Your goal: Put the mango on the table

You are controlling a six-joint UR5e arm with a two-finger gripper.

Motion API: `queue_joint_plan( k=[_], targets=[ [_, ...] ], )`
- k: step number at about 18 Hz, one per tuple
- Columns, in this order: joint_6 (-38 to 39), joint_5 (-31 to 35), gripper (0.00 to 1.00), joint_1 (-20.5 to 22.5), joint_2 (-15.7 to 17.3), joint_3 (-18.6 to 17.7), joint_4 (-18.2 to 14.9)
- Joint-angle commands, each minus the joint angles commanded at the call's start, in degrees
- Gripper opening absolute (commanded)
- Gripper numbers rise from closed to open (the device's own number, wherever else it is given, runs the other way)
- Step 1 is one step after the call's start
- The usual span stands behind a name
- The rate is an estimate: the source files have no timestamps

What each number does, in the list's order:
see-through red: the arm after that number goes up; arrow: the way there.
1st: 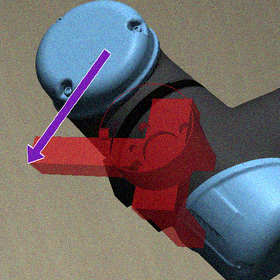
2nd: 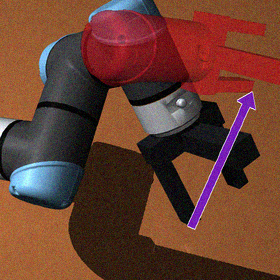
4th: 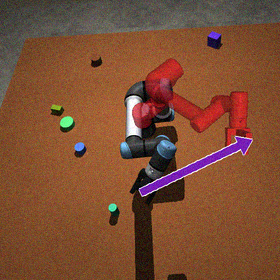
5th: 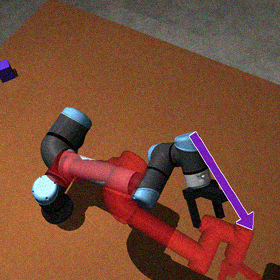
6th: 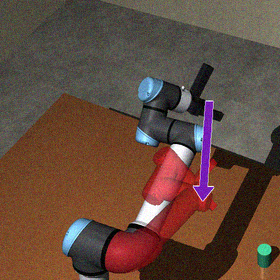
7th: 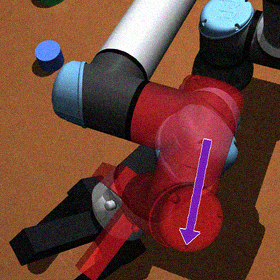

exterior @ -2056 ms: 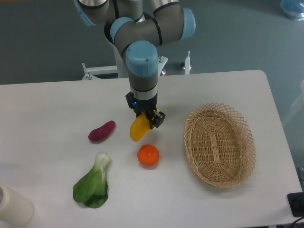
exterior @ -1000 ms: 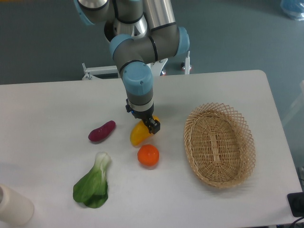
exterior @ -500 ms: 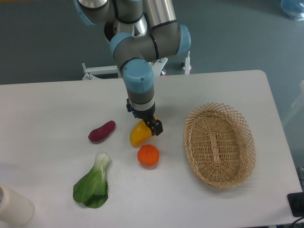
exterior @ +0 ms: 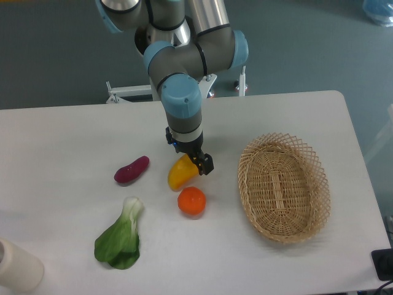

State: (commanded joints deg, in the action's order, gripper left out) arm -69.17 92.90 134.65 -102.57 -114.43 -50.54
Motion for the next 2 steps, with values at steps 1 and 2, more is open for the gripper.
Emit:
queue_joint_plan(
  k=[1, 2],
  targets=[
    [0.0, 0.0, 1.0, 0.0, 0.0, 0.0, 0.0],
    [0.0, 0.0, 1.0, 0.09, 0.0, -0.09, 0.0]
  ],
)
